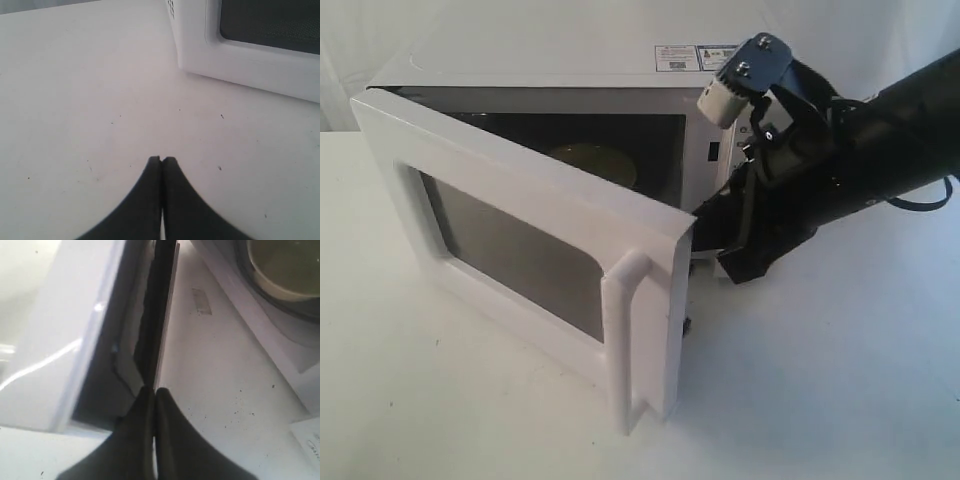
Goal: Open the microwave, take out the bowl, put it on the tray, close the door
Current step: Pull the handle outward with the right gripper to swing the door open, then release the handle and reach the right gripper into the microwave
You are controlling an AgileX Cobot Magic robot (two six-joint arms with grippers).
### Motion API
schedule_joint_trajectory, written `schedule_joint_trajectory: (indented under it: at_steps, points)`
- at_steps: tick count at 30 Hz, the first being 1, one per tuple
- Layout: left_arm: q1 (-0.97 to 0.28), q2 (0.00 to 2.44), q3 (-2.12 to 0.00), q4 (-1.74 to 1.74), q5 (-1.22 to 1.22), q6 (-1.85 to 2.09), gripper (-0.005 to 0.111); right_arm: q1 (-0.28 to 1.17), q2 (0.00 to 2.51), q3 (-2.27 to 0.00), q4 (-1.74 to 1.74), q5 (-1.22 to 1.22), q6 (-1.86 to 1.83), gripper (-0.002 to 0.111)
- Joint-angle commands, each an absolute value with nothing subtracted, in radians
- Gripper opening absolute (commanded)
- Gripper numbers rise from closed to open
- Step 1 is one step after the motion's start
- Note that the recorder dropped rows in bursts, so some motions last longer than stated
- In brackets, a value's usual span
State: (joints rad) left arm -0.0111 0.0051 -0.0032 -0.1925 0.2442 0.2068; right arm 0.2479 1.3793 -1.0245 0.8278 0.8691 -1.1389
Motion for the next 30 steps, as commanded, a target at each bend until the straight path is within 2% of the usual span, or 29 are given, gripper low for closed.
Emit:
schedule_joint_trajectory:
  at_steps: [1, 7, 20, 30]
  points:
    - [-0.013, 0.0, 0.0, -0.204, 0.248, 0.21, 0.0, 0.251, 1.376, -1.026, 0.87, 0.856, -1.117, 0.0]
    - [-0.013, 0.0, 0.0, -0.204, 0.248, 0.21, 0.0, 0.26, 1.376, -1.026, 0.988, 1.221, -1.399, 0.0]
    - [-0.013, 0.0, 0.0, -0.204, 0.248, 0.21, 0.0, 0.283, 1.376, -1.026, 1.17, 1.172, -1.434, 0.0]
    - [-0.013, 0.0, 0.0, -0.204, 0.248, 0.21, 0.0, 0.453, 1.42, -1.026, 1.171, 1.035, -1.434, 0.0]
